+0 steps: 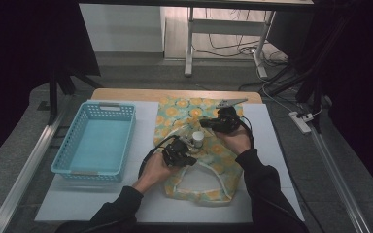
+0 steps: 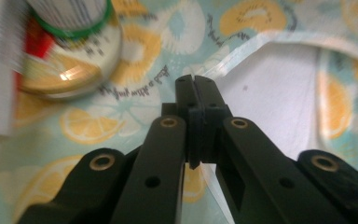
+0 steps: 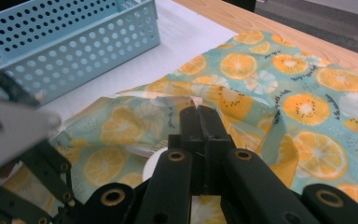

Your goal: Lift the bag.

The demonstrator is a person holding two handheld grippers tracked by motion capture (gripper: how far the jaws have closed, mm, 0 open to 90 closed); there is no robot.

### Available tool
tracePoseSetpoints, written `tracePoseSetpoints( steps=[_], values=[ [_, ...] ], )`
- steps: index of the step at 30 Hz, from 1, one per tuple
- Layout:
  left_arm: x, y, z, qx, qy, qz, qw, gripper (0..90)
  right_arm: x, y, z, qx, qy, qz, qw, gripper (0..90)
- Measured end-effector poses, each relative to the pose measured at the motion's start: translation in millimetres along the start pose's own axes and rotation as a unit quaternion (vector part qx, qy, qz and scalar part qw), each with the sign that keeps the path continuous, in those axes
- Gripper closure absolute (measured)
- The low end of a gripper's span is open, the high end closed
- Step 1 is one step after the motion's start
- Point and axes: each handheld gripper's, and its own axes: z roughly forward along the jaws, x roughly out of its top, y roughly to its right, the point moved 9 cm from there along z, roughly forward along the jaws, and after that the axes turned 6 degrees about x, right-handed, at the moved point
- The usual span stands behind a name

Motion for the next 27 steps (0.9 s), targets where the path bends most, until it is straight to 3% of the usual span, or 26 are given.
tracePoseSetpoints(
  steps=[15,27],
  values=[
    [22.5,-5.9,-39.0,-0.008,0.046,-0.006,0.9989,90.0,18.8,-13.1,-10.7,0.009,-0.001,-0.015,0.9999,90.0],
    [47.6,-16.5,-74.4,-0.008,0.088,-0.012,0.9960,90.0,32.9,-16.0,-19.8,0.009,0.005,-0.021,0.9997,90.0]
  ],
)
